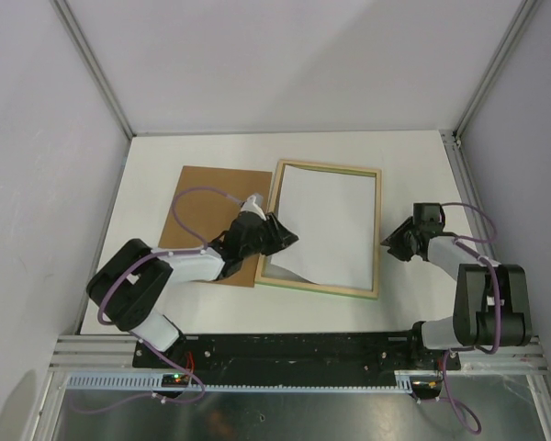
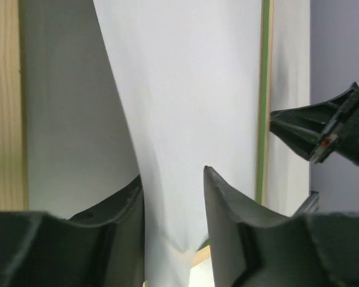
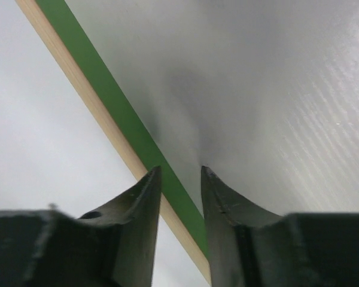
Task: Put the photo into the frame
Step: Place the photo in the frame body, then move the frame body to the center of the board.
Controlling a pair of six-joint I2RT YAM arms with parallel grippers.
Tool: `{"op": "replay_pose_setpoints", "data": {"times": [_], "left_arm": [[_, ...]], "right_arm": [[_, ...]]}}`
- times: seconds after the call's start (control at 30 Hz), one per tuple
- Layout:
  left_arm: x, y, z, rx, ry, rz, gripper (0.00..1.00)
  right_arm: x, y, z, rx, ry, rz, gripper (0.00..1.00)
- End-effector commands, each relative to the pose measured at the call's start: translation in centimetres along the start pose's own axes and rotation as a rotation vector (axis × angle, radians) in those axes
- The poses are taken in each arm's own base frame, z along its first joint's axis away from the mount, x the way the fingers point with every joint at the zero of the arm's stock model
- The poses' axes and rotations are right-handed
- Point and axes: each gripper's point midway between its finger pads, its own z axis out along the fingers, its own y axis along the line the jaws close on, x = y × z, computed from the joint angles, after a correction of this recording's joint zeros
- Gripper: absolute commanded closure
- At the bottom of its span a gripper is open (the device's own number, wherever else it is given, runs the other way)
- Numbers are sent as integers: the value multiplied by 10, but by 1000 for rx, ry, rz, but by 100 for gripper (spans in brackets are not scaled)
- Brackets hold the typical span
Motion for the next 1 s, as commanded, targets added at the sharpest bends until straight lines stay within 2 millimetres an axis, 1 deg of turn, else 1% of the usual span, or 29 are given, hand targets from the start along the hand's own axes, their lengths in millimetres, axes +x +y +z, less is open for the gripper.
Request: {"op": "replay_pose_setpoints", "data": {"times": [0.0, 0.07, 0.17, 0.3, 0.33, 0.37, 0.43, 0.47, 0.5, 0.6, 0.67, 0.7, 0.73, 0.8, 0.97], "left_arm": [[-21, -14, -6, -3, -66, 46, 45], [-28, -6, -12, -65, -85, 75, 33], [-39, 8, -25, -180, -107, 138, 24], [-55, 32, -46, -331, -143, 204, 21], [-59, 38, -51, -363, -153, 211, 22], [-62, 44, -54, -389, -156, 213, 24], [-68, 57, -56, -435, -150, 206, 30], [-68, 65, -55, -462, -135, 208, 35], [-69, 69, -53, -475, -122, 211, 39], [-64, 85, -42, -538, -59, 223, 58], [-63, 92, -34, -571, -33, 227, 72], [-63, 94, -30, -581, -24, 228, 77], [-60, 99, -27, -597, -11, 228, 81], [-60, 101, -19, -608, -2, 226, 88], [-53, 103, -2, -610, 43, 231, 97]], "right_arm": [[-23, 17, -21, -23, -73, -60, 58], [-30, 22, -29, -30, -98, -82, 54], [-38, 30, -41, -40, -132, -118, 51], [-42, 35, -50, -41, -158, -166, 49], [-43, 34, -50, -34, -161, -176, 49], [-40, 36, -51, -34, -155, -194, 49], [-36, 41, -53, -45, -151, -226, 49], [-34, 45, -53, -53, -150, -242, 49], [-33, 48, -55, -63, -153, -257, 49], [-29, 58, -58, -90, -155, -288, 50], [-25, 63, -61, -107, -148, -298, 51], [-22, 65, -61, -117, -143, -304, 51], [-20, 67, -62, -124, -138, -308, 51], [-17, 69, -64, -132, -131, -320, 52], [-14, 71, -66, -143, -125, -339, 52]]}}
